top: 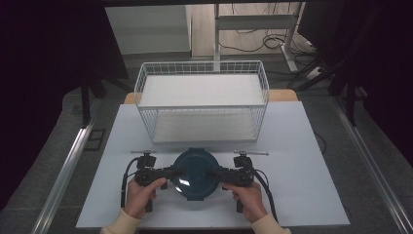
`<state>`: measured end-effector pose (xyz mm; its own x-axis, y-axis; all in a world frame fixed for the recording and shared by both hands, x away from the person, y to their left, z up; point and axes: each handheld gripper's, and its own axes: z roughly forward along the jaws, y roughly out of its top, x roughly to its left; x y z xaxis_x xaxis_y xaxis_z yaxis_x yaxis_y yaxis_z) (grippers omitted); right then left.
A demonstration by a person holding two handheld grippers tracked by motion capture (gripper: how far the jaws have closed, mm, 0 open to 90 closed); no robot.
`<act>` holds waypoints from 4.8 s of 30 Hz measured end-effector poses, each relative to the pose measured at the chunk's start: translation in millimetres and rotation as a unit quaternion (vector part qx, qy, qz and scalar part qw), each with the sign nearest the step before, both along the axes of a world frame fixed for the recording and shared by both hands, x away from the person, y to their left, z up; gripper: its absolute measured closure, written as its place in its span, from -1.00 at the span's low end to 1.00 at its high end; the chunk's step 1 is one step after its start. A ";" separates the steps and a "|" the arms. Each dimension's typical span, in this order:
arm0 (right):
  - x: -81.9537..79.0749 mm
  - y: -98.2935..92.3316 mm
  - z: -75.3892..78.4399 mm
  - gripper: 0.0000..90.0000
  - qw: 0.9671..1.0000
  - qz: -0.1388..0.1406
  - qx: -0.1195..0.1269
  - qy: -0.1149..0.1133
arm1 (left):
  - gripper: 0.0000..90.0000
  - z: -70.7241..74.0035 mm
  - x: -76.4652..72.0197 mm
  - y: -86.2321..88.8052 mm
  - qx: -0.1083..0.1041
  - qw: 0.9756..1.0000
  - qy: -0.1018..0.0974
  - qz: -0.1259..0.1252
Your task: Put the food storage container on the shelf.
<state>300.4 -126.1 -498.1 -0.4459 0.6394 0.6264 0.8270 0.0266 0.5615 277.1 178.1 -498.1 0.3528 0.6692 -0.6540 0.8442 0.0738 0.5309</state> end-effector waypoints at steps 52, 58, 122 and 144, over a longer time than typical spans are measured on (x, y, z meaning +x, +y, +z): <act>8.9 -5.9 70.4 -0.21 0.996 0.019 -0.007 -0.091 | -0.13 65.2 5.5 -3.8 0.003 0.997 -0.074 -0.024; 16.2 -5.2 91.2 -0.21 0.994 0.017 -0.011 -0.104 | -0.13 84.6 15.0 -2.7 0.000 0.996 -0.085 -0.027; 152.1 11.0 226.5 -0.21 0.989 0.033 -0.028 -0.138 | -0.13 210.0 149.0 11.6 -0.002 0.993 -0.113 -0.024; 204.8 1.5 196.9 -0.24 0.999 -0.034 0.014 -0.020 | -0.14 172.7 211.1 11.9 -0.084 0.996 -0.016 -0.006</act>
<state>505.3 -124.6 -301.2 -0.4276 0.6514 0.6267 0.8031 -0.0444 0.5941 488.1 189.9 -325.4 0.3832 0.5461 -0.7449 0.8284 0.1535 0.5387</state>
